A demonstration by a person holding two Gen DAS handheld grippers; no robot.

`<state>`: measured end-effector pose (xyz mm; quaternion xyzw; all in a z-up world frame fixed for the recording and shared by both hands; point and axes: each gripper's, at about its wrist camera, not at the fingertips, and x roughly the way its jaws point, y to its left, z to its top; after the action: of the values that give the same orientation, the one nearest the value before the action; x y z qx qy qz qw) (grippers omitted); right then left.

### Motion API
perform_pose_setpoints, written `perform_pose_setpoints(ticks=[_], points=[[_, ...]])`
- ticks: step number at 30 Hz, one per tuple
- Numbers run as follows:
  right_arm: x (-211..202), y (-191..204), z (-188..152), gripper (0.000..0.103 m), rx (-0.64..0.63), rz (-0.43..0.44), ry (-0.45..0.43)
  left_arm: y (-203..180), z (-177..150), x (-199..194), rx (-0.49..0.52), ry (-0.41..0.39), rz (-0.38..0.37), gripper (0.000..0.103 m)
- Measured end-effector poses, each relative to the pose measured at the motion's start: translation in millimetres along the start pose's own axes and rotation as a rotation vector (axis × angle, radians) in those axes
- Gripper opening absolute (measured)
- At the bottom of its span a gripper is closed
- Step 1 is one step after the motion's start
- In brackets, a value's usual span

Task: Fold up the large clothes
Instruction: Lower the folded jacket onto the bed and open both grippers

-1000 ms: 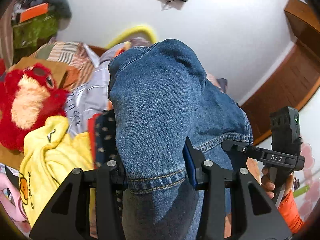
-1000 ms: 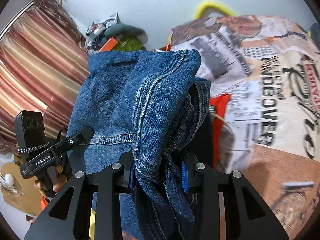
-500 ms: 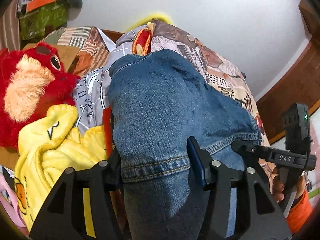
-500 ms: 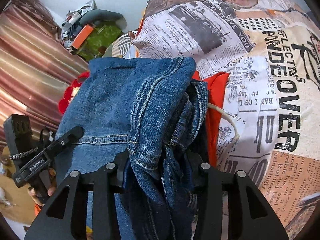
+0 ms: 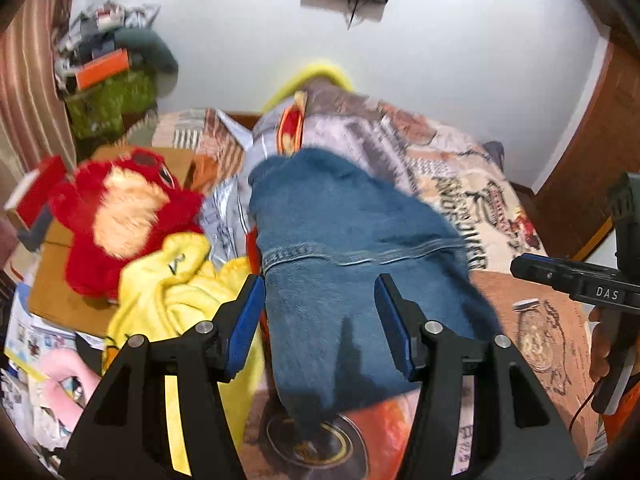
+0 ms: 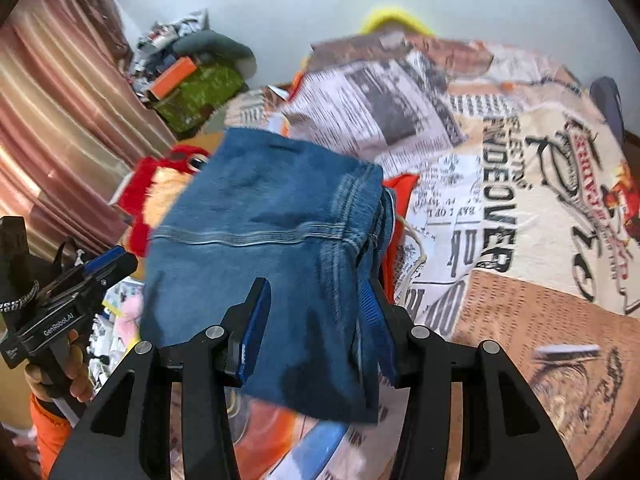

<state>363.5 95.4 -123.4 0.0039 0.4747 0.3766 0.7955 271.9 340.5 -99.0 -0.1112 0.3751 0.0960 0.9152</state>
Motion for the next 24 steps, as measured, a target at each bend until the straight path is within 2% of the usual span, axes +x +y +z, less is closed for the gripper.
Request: perform_pose_setpoints(ticks=[5,7,13,18,22,24], points=[[-69.8,33.0,-13.5,0.045,-0.086,0.007,-0.150,-29.2,2.4,-76.4,0.026,-0.144,-0.011,0.055],[-105.0,46.4,-23.3,0.045,-0.111,0.015,-0.240,-43.1,-0.7,-113.6,0.038,-0.222,-0.020,0.055],[-187.5,77.5,-59.8,0.045,-0.181,0.030,-0.462,-87.1,-28.2,-204.3,0.084,-0.439,0.004,0.055],[-226.8,98.3,-94.3,0.045,-0.235,0.030,-0.589,-121.3,-69.2,-259.6,0.129,-0.588,0.067,0.055],[-240.6,112.9,-121.3,0.045,-0.288,-0.033,-0.681,-139.0,-97.9,-284.4,0.149,-0.657,0.108,0.056],[-244.3,114.7,-130.0,0.046,-0.289,-0.041,-0.704,-144.0,-110.9,-291.8,0.151,-0.675,0.112,0.059]])
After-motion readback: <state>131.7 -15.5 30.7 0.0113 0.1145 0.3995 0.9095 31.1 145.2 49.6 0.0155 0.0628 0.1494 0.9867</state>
